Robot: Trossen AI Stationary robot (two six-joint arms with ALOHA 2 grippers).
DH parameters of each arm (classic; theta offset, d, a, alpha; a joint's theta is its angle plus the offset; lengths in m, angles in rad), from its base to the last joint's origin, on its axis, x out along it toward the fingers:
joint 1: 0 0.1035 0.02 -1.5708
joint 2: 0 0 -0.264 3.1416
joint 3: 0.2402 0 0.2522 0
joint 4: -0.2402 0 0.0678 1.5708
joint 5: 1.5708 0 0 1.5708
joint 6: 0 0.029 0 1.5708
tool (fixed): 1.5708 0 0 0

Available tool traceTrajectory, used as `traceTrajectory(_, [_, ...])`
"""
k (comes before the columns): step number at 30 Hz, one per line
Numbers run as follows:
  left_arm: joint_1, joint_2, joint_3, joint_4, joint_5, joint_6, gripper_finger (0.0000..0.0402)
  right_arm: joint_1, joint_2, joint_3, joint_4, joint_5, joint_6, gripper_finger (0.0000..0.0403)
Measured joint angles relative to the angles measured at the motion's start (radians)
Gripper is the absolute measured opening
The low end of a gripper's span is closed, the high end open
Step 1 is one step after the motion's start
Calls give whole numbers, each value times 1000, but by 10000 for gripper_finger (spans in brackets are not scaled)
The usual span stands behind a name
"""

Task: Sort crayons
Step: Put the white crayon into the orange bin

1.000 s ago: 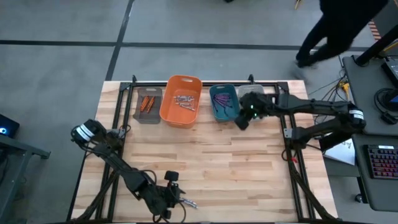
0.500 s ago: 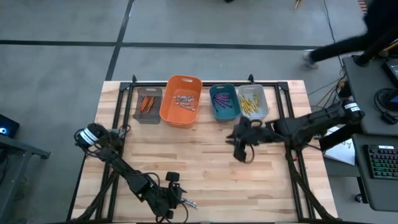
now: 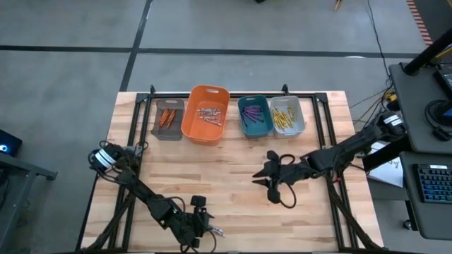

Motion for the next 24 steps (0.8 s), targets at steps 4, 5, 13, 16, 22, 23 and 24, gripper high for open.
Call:
traceTrajectory(4, [1, 2, -2, 3, 0, 0, 173, 1, 36, 0, 10, 1, 1, 81])
traceTrajectory(5, [1, 2, -3, 5, 0, 0, 173, 2, 44, 0, 12, 1, 2, 79])
traceTrajectory(13, [2, 2, -10, 10, 2, 0, 173, 1, 92, 0, 47, 0, 2, 81])
traceTrajectory(16, [2, 2, -12, 15, 2, 0, 173, 2, 105, 0, 54, -1, 2, 84])
traceTrajectory(22, [2, 13, -16, 42, 2, 0, 173, 2, 127, 0, 63, -1, 2, 86])
traceTrajectory(23, [2, 16, -16, 45, 2, 1, 173, 2, 130, 0, 70, -1, 2, 85])
traceTrajectory(24, [2, 19, -16, 47, 2, 1, 173, 2, 133, 0, 78, -1, 2, 83])
